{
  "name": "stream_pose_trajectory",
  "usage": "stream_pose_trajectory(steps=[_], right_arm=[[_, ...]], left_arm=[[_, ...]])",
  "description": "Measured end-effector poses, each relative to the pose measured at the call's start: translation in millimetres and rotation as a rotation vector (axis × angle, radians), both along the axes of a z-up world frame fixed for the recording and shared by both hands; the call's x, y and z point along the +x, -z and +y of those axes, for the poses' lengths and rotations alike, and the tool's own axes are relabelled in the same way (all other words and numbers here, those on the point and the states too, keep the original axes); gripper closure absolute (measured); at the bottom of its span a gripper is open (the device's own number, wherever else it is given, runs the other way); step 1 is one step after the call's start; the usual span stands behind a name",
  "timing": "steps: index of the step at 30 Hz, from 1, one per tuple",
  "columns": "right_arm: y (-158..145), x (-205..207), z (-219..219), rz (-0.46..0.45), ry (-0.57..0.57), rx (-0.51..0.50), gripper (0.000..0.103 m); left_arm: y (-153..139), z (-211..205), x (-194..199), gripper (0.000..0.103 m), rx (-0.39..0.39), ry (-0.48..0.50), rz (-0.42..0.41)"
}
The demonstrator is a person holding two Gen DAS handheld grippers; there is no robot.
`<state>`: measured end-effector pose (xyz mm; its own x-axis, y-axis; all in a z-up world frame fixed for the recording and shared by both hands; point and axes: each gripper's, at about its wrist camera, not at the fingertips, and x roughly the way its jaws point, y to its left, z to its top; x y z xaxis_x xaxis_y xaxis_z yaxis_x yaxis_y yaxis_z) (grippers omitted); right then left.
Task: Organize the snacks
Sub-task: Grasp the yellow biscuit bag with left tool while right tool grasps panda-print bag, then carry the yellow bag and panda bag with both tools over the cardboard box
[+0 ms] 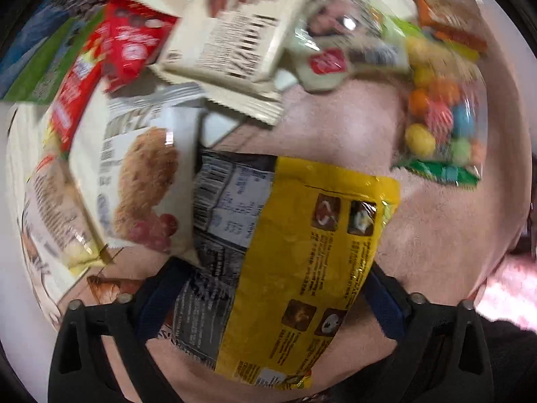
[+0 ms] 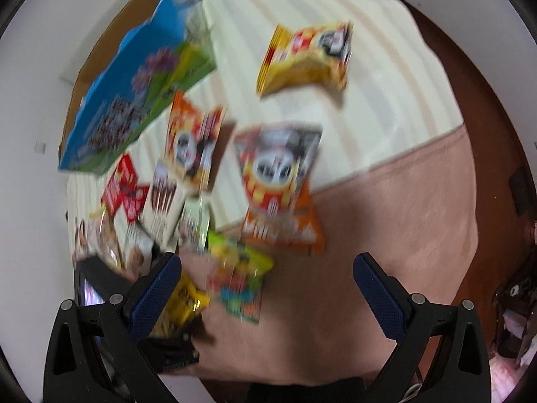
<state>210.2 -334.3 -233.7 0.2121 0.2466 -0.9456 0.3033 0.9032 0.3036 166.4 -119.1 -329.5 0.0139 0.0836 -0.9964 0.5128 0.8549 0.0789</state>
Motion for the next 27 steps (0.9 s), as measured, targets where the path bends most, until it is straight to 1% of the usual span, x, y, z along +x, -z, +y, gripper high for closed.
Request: stream_pose_trajectory(steps=[1, 3, 4, 6, 7, 8, 11, 12, 13, 15, 16, 17, 18, 23, 25, 26, 27], right_arm=[[0, 7, -2, -0.003, 0.008, -0.012, 0.000], [4, 22, -6, -0.002, 0.028, -0.028, 0.000], [8, 30, -7, 0.004, 0.040, -0.030, 0.000], [15, 41, -5, 0.015, 0.049, -0.027, 0.000], [20, 46, -3, 0.019, 0.052, -0.034, 0.000], [27, 52, 1, 0.028, 0.053, -0.062, 0.000], [46, 63, 9, 0.063, 0.052, -0.104, 0.002], [52, 66, 11, 0.076, 0.052, -0.120, 0.008], [57, 68, 12, 0.090, 0.042, -0.133, 0.018], [66, 71, 16, 0.117, -0.001, -0.196, 0.029], [66, 71, 17, 0.115, -0.034, -0.215, 0.032], [65, 70, 16, 0.110, -0.061, -0.223, 0.039], [64, 68, 16, 0.109, -0.082, -0.229, 0.045], [58, 47, 2, 0.148, -0.187, -0.188, 0.046], [58, 33, 0, 0.177, -0.227, -0.166, 0.046], [60, 24, 1, 0.193, -0.250, -0.149, 0.046], [61, 18, 1, 0.203, -0.259, -0.133, 0.046]], left_arm=[[-2, 5, 0, 0.006, -0.011, -0.033, -0.002], [-6, 17, 3, 0.007, -0.031, -0.150, -0.002], [-9, 24, 1, 0.008, -0.044, -0.222, -0.002], [-12, 41, 5, 0.011, -0.049, -0.404, 0.003], [-14, 48, 7, 0.012, -0.055, -0.476, 0.003], [-15, 57, 7, 0.012, -0.051, -0.574, -0.001], [-14, 72, 4, 0.014, -0.048, -0.730, 0.008], [-12, 75, 3, 0.014, -0.054, -0.759, 0.014], [-11, 77, 1, 0.014, -0.058, -0.774, 0.020], [-9, 79, -1, 0.013, -0.061, -0.762, 0.016], [-8, 78, -1, 0.013, -0.060, -0.743, 0.018], [-5, 80, -6, 0.013, -0.055, -0.712, 0.019], [-9, 76, 0, 0.013, -0.051, -0.685, 0.024], [8, 68, -1, 0.011, -0.017, -0.508, 0.058], [14, 65, 4, 0.012, -0.021, -0.498, 0.060], [13, 67, 2, 0.014, -0.024, -0.523, 0.057], [11, 71, 0, 0.019, -0.027, -0.564, 0.049]])
